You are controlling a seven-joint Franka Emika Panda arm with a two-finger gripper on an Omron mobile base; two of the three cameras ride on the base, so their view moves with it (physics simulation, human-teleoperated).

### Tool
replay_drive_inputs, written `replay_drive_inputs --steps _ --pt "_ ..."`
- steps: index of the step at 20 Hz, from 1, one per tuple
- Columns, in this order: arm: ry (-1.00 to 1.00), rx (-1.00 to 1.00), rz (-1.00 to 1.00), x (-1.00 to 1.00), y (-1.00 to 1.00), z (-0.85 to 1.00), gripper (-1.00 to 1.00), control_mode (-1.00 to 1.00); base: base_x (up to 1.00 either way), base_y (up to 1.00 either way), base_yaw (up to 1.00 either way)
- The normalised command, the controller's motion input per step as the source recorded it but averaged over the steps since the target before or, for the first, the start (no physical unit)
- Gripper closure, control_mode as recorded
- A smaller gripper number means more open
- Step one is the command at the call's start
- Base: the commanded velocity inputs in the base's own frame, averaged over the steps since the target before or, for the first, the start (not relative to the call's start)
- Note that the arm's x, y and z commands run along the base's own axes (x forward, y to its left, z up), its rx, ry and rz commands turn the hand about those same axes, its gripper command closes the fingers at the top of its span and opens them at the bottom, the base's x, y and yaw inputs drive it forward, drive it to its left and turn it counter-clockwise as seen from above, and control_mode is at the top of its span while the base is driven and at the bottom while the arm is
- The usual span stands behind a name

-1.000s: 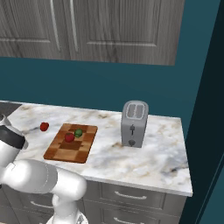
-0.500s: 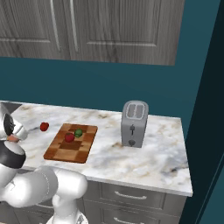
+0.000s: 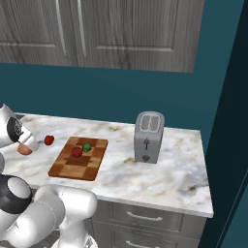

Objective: Place the avocado, onion, tomato, and bell pepper on the cutting board.

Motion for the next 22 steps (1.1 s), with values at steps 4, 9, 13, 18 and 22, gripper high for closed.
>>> replay_drive_inputs --steps 4,9,13,18,22 --pt "0.04 -0.06 -0.2 0.0 -0.58 0.03 1.0 -1.0 0.0 0.0 0.0" --pt "0.06 -0.03 -0.18 0.02 -0.81 0.0 1.0 -1.0 0.0 0.0 0.0" --pt "0.13 -0.06 -0.19 0.14 -0.76 -0.02 1.0 -1.0 0.0 0.0 0.0" --pt "0.09 -0.06 -0.12 0.24 -0.51 -0.21 1.0 -1.0 0.0 0.0 0.0" --pt "0.02 -0.01 -0.02 0.26 -0.2 -0.21 1.0 -1.0 0.0 0.0 0.0"
